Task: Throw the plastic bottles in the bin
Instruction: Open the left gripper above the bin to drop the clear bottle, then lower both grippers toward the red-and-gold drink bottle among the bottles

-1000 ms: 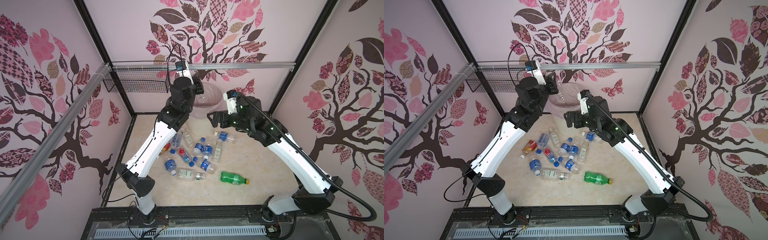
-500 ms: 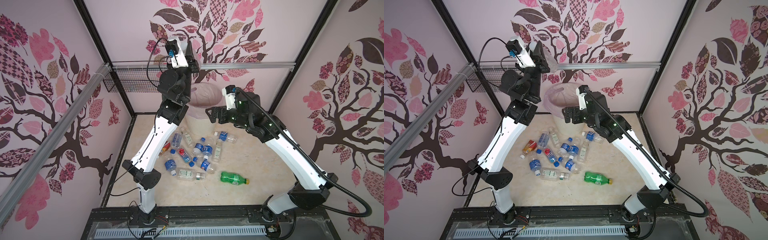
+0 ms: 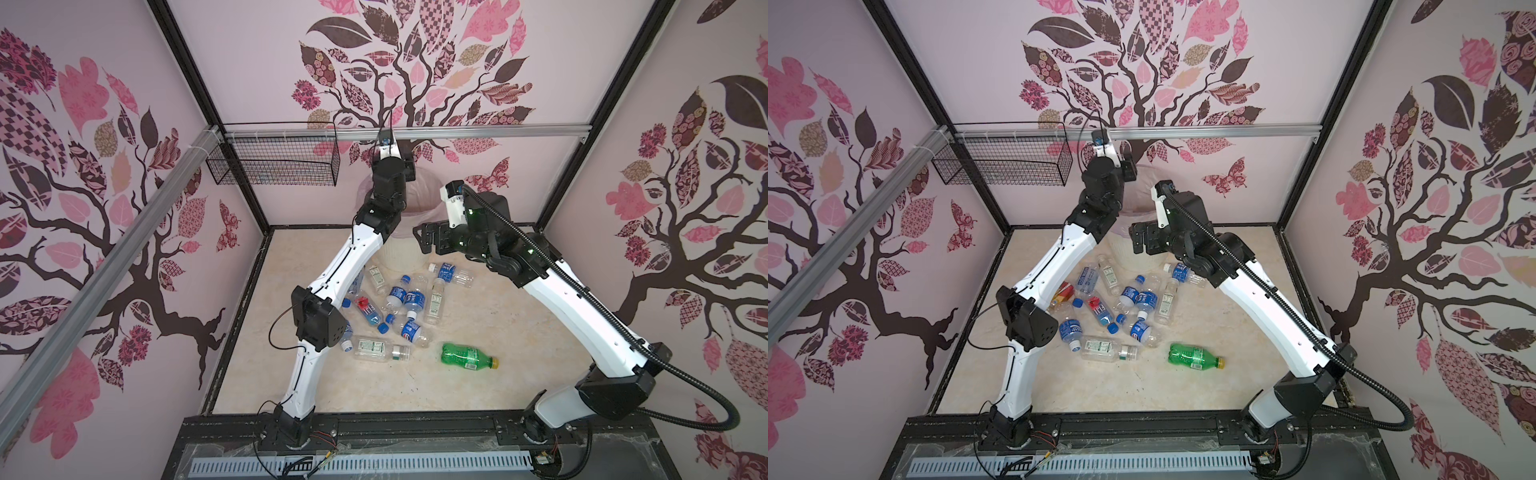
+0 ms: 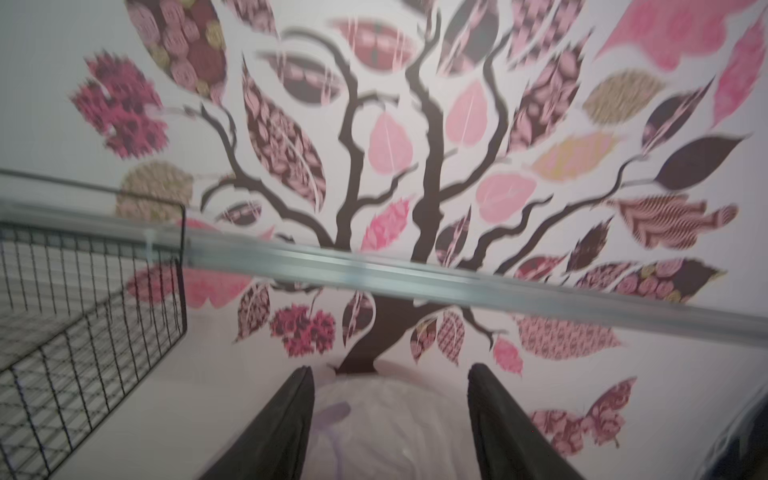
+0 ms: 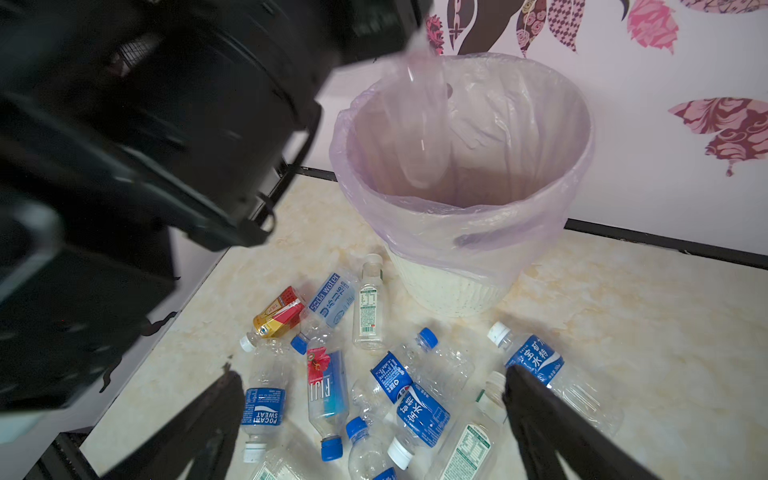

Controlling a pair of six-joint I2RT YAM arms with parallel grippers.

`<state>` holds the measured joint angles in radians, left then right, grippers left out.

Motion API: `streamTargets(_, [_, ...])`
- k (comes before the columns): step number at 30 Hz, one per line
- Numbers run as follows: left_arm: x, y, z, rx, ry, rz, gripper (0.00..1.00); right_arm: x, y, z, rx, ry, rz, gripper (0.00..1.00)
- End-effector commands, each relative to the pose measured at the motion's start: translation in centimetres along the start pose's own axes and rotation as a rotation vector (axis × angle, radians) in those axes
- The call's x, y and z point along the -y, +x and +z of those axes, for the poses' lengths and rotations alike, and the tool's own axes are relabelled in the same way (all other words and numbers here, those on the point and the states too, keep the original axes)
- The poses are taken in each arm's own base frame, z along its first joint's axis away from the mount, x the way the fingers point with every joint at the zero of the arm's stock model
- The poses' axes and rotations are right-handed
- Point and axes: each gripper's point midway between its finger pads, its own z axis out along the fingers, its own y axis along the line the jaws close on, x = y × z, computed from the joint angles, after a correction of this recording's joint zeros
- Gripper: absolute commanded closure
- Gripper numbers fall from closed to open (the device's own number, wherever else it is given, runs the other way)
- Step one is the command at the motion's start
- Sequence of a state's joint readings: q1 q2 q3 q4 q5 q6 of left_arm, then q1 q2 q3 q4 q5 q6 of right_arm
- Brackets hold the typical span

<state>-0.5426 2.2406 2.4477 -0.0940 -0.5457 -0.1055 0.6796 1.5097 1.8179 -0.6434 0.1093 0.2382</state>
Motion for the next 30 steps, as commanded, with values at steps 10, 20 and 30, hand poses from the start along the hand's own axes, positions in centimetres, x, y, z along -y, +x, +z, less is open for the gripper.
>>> streamTargets(10, [-0.6, -1.9, -1.6, -0.039, 0.010, -0.045, 0.03, 0.4, -0.7, -2.0, 0.042, 0.014, -0.010, 0.00])
streamTargets(20, [-1.2, -4.0, -3.2, -0.050, 0.016, -0.046, 0.03, 0.4, -0.5, -2.6, 0.043, 0.008, 0.009, 0.01])
streamTargets(30, [-6.7, -7.1, -7.5, -0.136, -0.111, 0.004, 0.03, 0.4, 1.1, -1.7, -0.011, 0.002, 0.048, 0.01])
